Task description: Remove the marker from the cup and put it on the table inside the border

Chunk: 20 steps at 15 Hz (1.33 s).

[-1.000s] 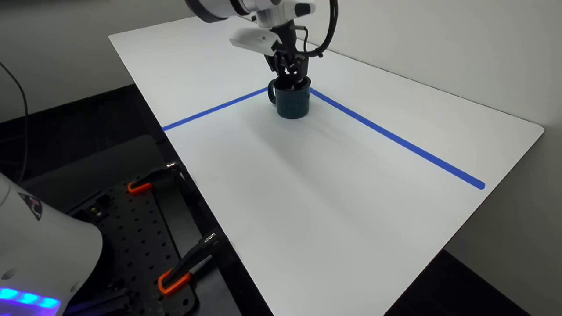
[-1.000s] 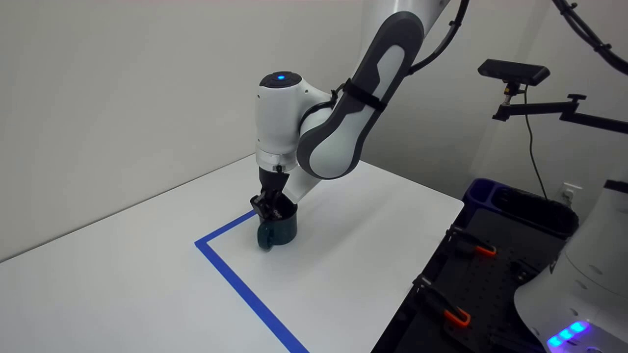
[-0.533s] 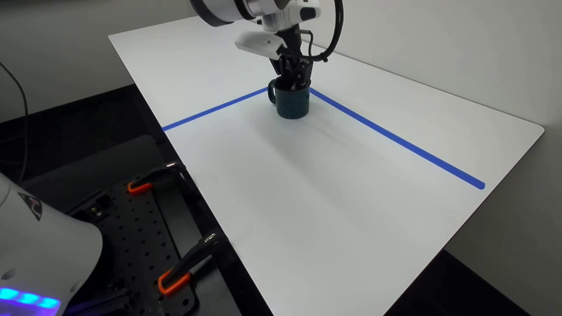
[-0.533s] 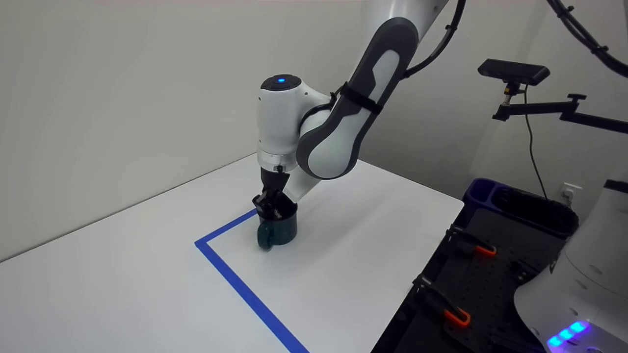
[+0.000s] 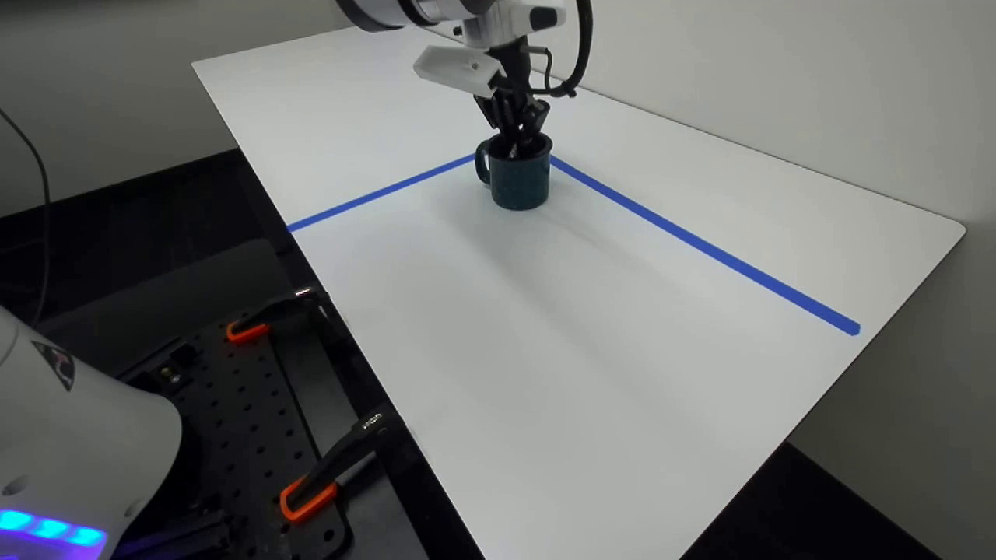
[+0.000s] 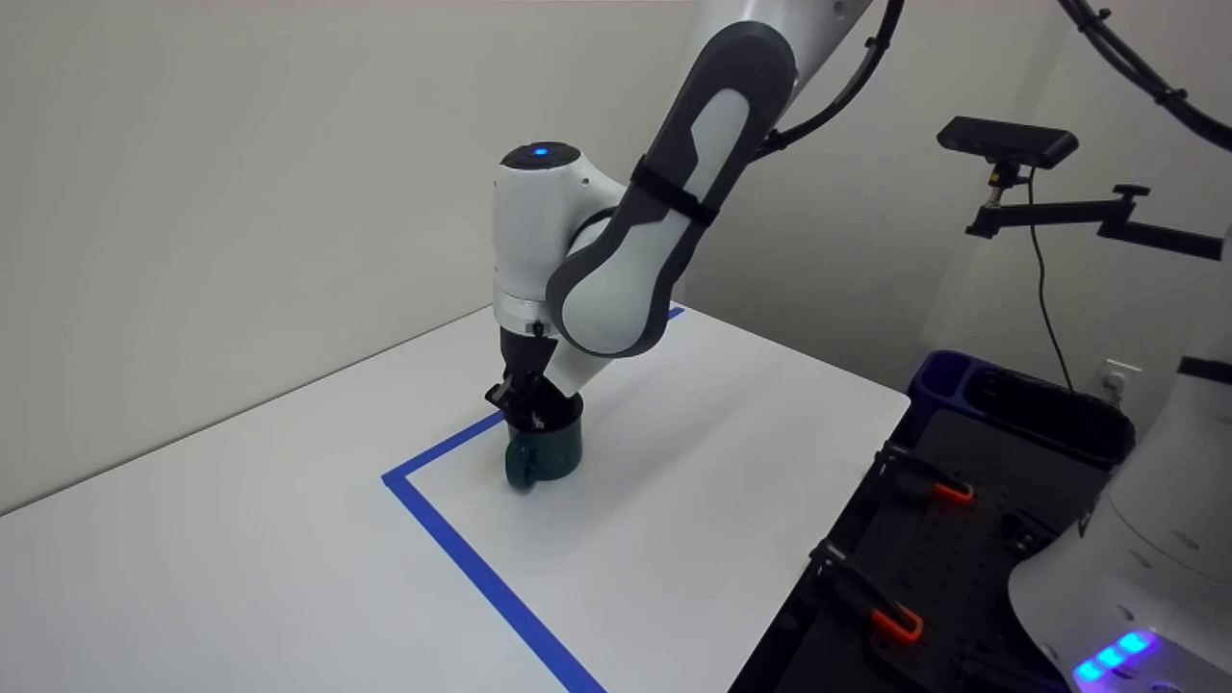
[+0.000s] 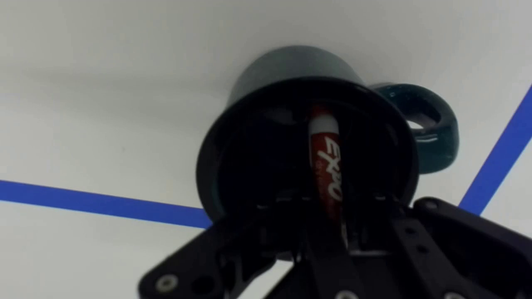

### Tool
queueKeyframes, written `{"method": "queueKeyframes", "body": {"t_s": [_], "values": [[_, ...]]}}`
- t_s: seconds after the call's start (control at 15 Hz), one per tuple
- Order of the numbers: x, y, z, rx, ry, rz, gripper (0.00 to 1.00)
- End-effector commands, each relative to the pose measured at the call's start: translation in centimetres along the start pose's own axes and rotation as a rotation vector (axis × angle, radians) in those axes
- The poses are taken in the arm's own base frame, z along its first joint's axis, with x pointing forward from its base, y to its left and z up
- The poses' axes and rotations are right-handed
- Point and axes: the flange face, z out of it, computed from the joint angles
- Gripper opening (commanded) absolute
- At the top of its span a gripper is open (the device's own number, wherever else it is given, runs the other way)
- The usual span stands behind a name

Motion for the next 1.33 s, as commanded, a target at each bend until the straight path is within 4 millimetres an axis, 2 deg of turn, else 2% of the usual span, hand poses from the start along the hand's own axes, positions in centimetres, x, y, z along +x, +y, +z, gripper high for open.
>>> {"method": "queueKeyframes", "body": {"t_s": [0.0, 0.2, 0.4, 0.53, 0.67, 1.0, 1.27], "values": [[0.1, -0.9, -4.3, 0.005, 0.035, -0.033, 0.05], [0.5, -1.1, -7.6, -0.015, 0.064, -0.042, 0.05], [0.6, -0.2, -10.6, -0.057, 0.069, -0.032, 0.05], [0.4, 1.3, -12.0, -0.093, 0.047, -0.011, 0.05], [0.0, 3.3, -12.2, -0.112, 0.012, 0.016, 0.05], [-1.1, 8.2, -9.2, -0.072, -0.084, 0.087, 0.05], [-2.0, 10.8, -5.6, -0.009, -0.157, 0.115, 0.05]]}}
